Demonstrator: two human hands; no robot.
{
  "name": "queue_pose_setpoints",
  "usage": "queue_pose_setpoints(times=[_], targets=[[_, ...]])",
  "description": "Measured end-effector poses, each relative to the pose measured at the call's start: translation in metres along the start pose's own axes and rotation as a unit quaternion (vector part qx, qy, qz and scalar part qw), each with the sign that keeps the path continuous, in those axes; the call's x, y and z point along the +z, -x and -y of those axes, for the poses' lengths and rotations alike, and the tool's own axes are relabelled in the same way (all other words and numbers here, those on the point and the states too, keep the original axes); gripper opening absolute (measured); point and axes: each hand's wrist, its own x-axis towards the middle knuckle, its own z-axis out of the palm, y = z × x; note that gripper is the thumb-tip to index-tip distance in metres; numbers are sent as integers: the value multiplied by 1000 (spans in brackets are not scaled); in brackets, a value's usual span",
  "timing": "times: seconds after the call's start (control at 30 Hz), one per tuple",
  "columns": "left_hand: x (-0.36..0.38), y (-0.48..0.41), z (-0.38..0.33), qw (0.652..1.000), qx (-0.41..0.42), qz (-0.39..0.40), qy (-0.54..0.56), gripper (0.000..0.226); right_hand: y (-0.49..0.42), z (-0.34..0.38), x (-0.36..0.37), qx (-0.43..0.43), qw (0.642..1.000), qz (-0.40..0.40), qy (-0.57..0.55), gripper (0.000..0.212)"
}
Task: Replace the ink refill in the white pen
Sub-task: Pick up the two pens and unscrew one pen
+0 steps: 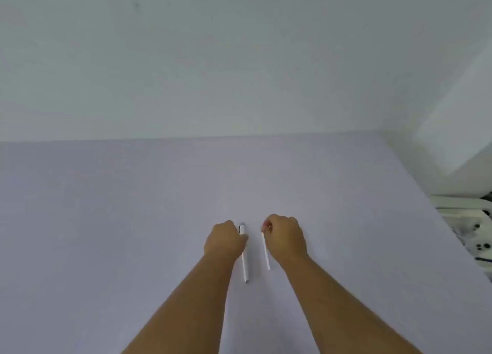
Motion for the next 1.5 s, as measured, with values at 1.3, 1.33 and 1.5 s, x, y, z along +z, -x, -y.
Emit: queue_pose_setpoints(times=[1.3,1.33,1.5], targets=[[-2,5,30,908,-25,136,394,21,-24,1,0,181,941,120,-258,28],[-2,5,30,908,-24,122,400,19,-20,2,5,149,959,135,-198,28],[2,3,37,903,-25,87,419,18,-2,9,32,83,981,149,-94,23]])
